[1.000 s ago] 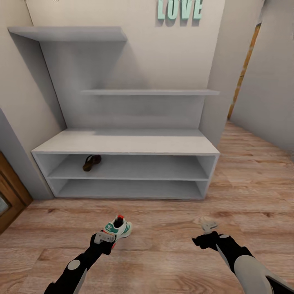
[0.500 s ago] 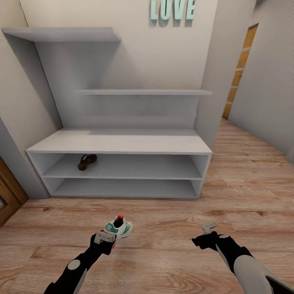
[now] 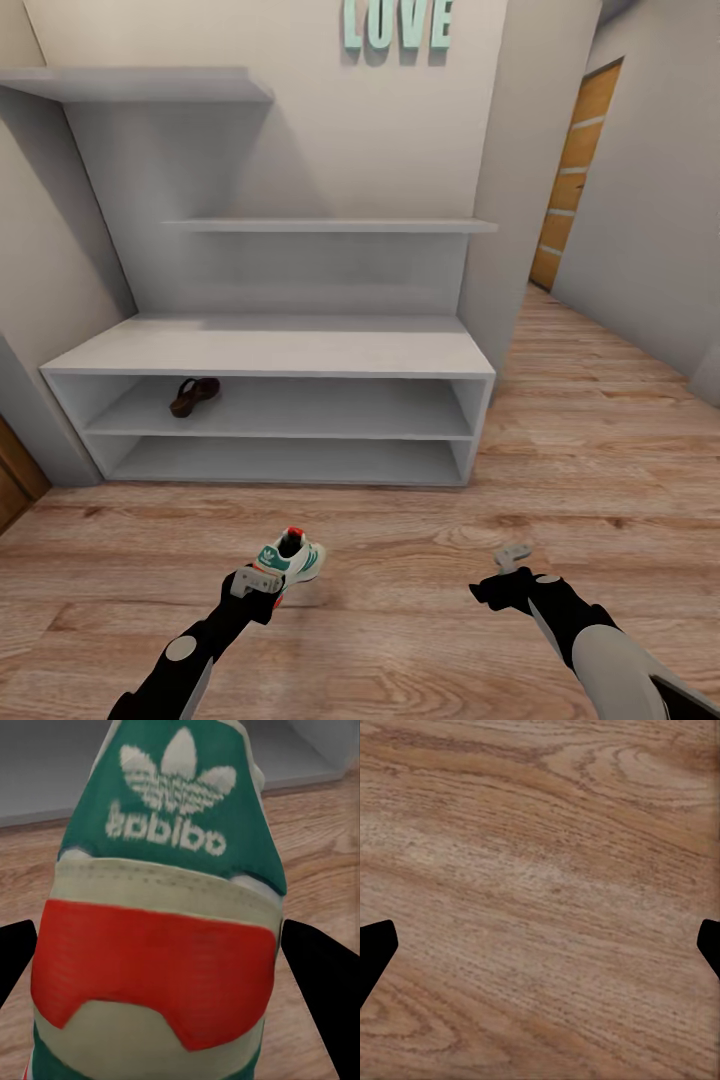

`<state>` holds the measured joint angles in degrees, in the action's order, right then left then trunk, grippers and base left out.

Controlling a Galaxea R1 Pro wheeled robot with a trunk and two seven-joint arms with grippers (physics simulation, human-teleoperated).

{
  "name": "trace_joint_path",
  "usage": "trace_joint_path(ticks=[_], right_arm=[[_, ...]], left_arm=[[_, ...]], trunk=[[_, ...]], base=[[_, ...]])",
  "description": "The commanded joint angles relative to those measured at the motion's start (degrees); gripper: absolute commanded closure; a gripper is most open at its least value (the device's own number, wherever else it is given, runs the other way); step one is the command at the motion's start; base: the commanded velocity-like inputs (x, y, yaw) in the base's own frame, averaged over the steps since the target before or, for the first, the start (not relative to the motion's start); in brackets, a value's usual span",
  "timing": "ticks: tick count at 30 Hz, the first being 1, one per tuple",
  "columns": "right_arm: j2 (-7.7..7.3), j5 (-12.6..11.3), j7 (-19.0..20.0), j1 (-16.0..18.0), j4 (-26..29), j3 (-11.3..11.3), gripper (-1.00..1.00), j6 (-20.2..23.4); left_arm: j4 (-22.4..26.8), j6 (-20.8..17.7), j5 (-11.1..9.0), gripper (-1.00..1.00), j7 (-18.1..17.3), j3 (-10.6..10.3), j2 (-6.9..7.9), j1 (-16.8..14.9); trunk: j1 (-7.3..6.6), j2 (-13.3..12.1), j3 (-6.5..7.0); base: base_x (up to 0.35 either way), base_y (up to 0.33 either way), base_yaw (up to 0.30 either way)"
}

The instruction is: Pick up the two gym shoes and the two sandals from the corridor floor and place them onto the hallstand (shoe rack) in the corridor, making sure they are on the rack and not on the floor. Arrange them so the two gym shoes are next to each other and the two sandals are next to each other.

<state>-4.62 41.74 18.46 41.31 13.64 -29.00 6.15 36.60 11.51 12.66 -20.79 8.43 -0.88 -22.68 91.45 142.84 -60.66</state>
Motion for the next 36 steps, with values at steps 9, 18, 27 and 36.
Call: trace_joint_path(ticks=[9, 18, 27, 36], right_arm=[[0.20, -0.07, 0.00, -0.03, -0.29, 0.00, -1.00, -0.06], [0.45, -0.08, 0.00, -0.02, -1.19, 0.00, -1.00, -0.33], [0.51, -0.08, -0.08, -0.05, -1.45, 0.00, -1.00, -0.43], [0.64, -0.08, -0.01, -0.06, -1.53, -0.04, -1.00, -0.44]], left_arm=[[-0.23, 0.00, -0.08, 1.00, -0.09, -0.01, -0.08, 0.00], [-1.19, 0.00, -0.09, 1.00, -0.13, -0.01, -1.01, 0.00], [-1.36, 0.00, -0.09, 1.00, -0.13, 0.00, -1.27, 0.00], [-1.39, 0.00, -0.09, 1.00, -0.13, 0.00, -1.31, 0.00]], trunk=[[0.00, 0.00, 0.00], [0.00, 0.00, 0.00], [0.00, 0.00, 0.00], [0.00, 0.00, 0.00]], base=[[0.000, -0.022, 0.000], [0.000, -0.003, 0.000], [0.000, 0.000, 0.000], [0.000, 0.000, 0.000]])
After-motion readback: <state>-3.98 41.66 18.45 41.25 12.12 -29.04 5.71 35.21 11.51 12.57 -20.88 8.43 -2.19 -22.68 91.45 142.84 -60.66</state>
